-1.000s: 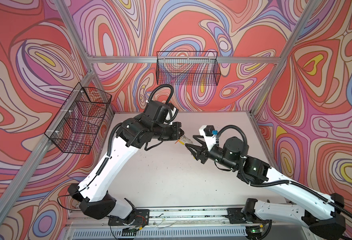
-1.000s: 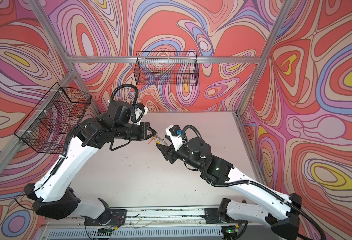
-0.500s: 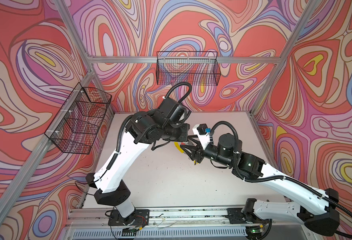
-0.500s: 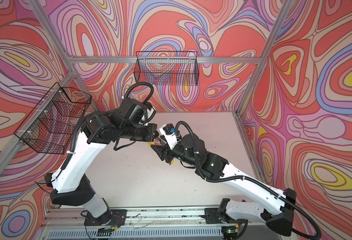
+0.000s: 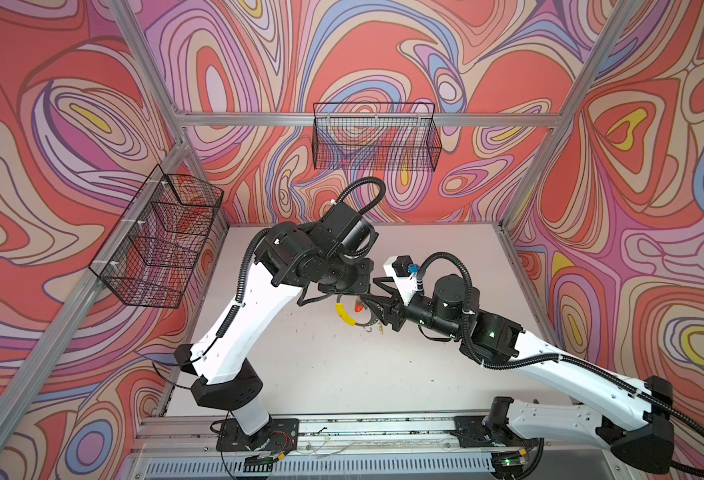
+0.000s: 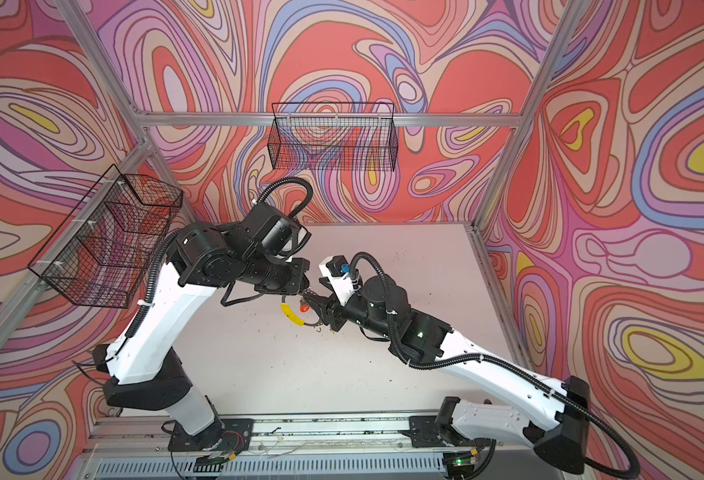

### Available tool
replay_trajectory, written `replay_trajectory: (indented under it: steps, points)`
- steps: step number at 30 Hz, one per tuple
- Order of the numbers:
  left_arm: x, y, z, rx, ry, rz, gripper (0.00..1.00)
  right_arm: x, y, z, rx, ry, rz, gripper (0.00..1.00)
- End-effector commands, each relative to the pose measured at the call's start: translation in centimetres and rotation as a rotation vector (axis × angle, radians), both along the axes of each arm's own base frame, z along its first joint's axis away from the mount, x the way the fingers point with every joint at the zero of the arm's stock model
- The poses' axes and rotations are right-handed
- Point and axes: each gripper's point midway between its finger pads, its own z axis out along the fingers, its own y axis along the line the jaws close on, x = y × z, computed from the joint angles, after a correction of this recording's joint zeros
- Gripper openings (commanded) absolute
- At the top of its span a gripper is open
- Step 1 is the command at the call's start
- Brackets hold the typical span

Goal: Put the keys on the keyring

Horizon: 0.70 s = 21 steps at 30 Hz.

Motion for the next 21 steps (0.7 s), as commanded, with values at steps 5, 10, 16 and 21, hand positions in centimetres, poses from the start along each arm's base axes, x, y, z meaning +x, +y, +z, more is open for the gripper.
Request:
replay_trajectory:
  steps: [5, 10, 16, 21]
  points:
    - [-1.4, 0.1, 0.1, -0.013, 0.049, -0.015, 0.00, -0.7, 0.9, 0.4, 0.064, 0.003, 0.058, 0.55]
    - [-1.6, 0.1, -0.1, -0.012, 0.056, -0.020, 0.00, -1.2, 1.4, 0.9, 0.108, 0.009, 0.088, 0.53]
    - [-1.8, 0.3, 0.2, -0.027, 0.050, -0.017, 0.00, -0.7, 2.1, -0.3, 0.089, 0.034, 0.088, 0.51]
    - [-1.9, 0.7, 0.2, -0.014, 0.045, -0.011, 0.00, -0.5, 0.9, -0.5, 0.081, 0.029, 0.041, 0.44]
